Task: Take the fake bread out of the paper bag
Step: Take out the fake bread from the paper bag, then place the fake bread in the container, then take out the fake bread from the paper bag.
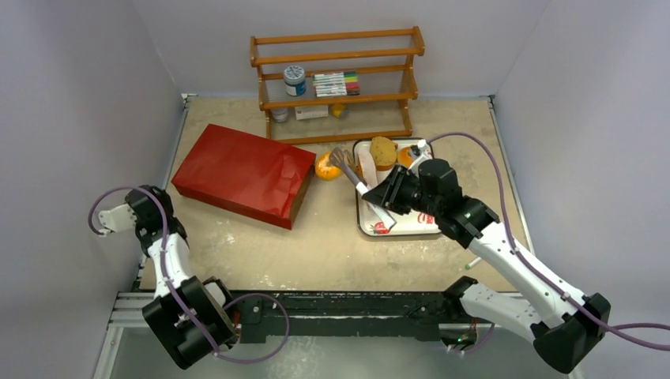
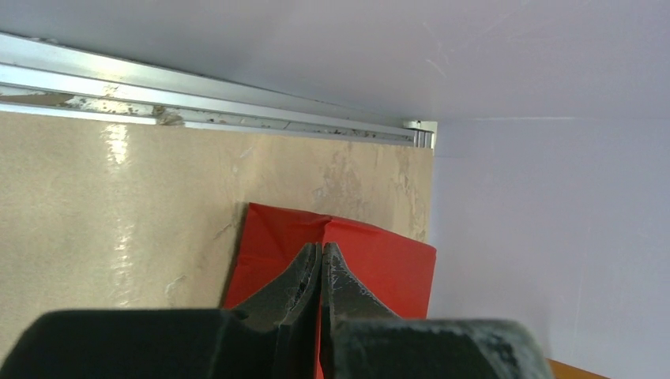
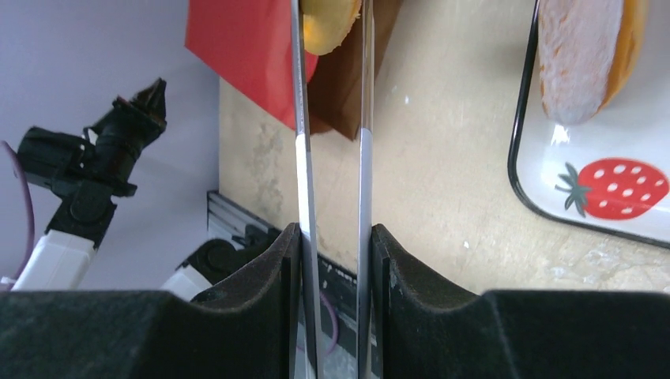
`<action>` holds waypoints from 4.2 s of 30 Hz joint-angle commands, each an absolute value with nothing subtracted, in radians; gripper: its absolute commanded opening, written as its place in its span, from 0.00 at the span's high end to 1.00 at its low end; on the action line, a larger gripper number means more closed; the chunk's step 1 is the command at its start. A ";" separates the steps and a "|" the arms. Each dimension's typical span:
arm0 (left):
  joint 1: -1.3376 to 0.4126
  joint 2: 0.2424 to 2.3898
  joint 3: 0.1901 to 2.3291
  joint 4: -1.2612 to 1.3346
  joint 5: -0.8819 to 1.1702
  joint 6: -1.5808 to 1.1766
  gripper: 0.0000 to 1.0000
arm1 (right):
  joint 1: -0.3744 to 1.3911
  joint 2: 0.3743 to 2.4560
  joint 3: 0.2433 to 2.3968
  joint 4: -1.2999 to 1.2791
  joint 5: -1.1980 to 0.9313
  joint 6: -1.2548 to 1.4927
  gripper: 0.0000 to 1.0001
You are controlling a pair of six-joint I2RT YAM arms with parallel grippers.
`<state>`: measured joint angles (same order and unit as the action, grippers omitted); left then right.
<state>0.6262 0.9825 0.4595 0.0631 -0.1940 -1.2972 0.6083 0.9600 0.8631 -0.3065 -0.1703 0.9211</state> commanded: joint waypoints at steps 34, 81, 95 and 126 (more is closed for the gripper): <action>0.358 1.101 0.699 -0.048 -0.305 -1.022 0.85 | 0.580 0.947 0.977 -0.479 0.425 0.908 1.00; 0.344 1.064 0.652 -0.075 -0.316 -0.999 0.74 | 0.578 0.746 0.718 -0.632 0.398 1.158 0.54; 0.344 1.088 0.656 -0.092 -0.325 -1.017 0.67 | 0.578 0.778 0.882 -0.546 0.501 0.946 0.58; 0.381 1.176 0.605 -0.036 -0.275 -1.112 0.45 | 0.885 1.107 0.924 -0.206 0.051 0.702 0.61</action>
<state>0.3664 1.1564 0.6147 -0.1062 -0.2924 -1.0855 0.8791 1.1004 0.9249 -0.3229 0.0883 0.7136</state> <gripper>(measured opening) 0.546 0.395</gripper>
